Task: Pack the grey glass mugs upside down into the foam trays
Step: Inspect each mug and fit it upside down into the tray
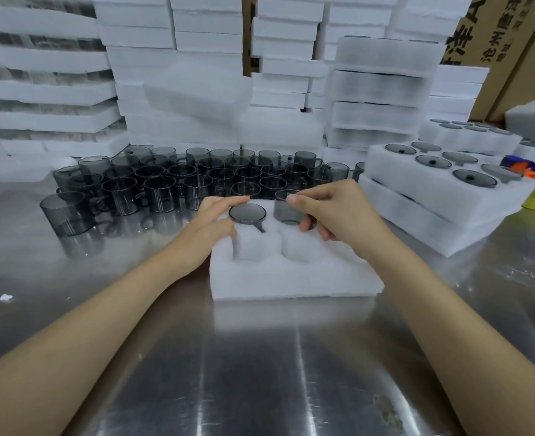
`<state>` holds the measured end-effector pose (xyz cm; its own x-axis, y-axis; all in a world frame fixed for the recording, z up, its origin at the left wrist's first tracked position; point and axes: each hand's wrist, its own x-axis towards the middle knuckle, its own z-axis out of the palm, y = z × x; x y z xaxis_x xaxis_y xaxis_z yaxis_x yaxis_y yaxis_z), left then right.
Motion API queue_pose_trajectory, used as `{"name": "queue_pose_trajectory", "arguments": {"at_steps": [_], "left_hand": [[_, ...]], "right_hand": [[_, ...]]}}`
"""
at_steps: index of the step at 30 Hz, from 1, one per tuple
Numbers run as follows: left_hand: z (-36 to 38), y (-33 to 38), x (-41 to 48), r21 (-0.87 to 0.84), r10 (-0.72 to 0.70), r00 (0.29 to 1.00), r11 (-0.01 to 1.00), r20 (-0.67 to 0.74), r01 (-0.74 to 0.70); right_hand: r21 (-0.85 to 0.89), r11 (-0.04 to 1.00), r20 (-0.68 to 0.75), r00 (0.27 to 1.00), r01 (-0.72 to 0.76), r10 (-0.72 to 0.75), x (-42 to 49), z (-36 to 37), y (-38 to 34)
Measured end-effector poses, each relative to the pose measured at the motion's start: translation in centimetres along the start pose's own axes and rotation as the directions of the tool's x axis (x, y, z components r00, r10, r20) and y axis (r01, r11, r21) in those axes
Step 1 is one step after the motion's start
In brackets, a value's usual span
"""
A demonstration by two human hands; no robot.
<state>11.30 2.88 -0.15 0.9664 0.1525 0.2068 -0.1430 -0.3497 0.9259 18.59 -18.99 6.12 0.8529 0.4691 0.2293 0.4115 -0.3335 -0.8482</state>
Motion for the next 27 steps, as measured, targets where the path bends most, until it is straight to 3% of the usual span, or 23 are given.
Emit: {"name": "queue_pose_trajectory", "arguments": {"at_steps": [6, 10, 14, 21, 27], "left_hand": [[0.1, 0.2, 0.0, 0.009, -0.007, 1.000, 1.000, -0.003, 0.007], [0.1, 0.2, 0.0, 0.000, -0.015, 1.000, 1.000, -0.003, 0.015], [0.1, 0.3, 0.0, 0.001, -0.014, 1.000, 1.000, -0.002, 0.014], [0.2, 0.4, -0.1, 0.002, -0.015, 1.000, 1.000, -0.011, 0.015], [0.3, 0.6, -0.2, -0.002, -0.015, 1.000, 1.000, -0.006, 0.015]], "right_hand": [[-0.117, 0.982, -0.143, 0.976, 0.149, -0.165, 0.8, -1.8, 0.4], [-0.129, 0.983, 0.042, 0.991, 0.128, -0.124, 0.9, -1.8, 0.9], [-0.239, 0.957, 0.052, 0.987, 0.162, -0.154, 1.3, -1.7, 1.6], [-0.209, 0.942, 0.305, 0.933, 0.262, -0.192, 1.3, -1.6, 2.3], [-0.448, 0.830, 0.471, 0.877, 0.333, -0.098, 1.4, -2.2, 2.2]]}}
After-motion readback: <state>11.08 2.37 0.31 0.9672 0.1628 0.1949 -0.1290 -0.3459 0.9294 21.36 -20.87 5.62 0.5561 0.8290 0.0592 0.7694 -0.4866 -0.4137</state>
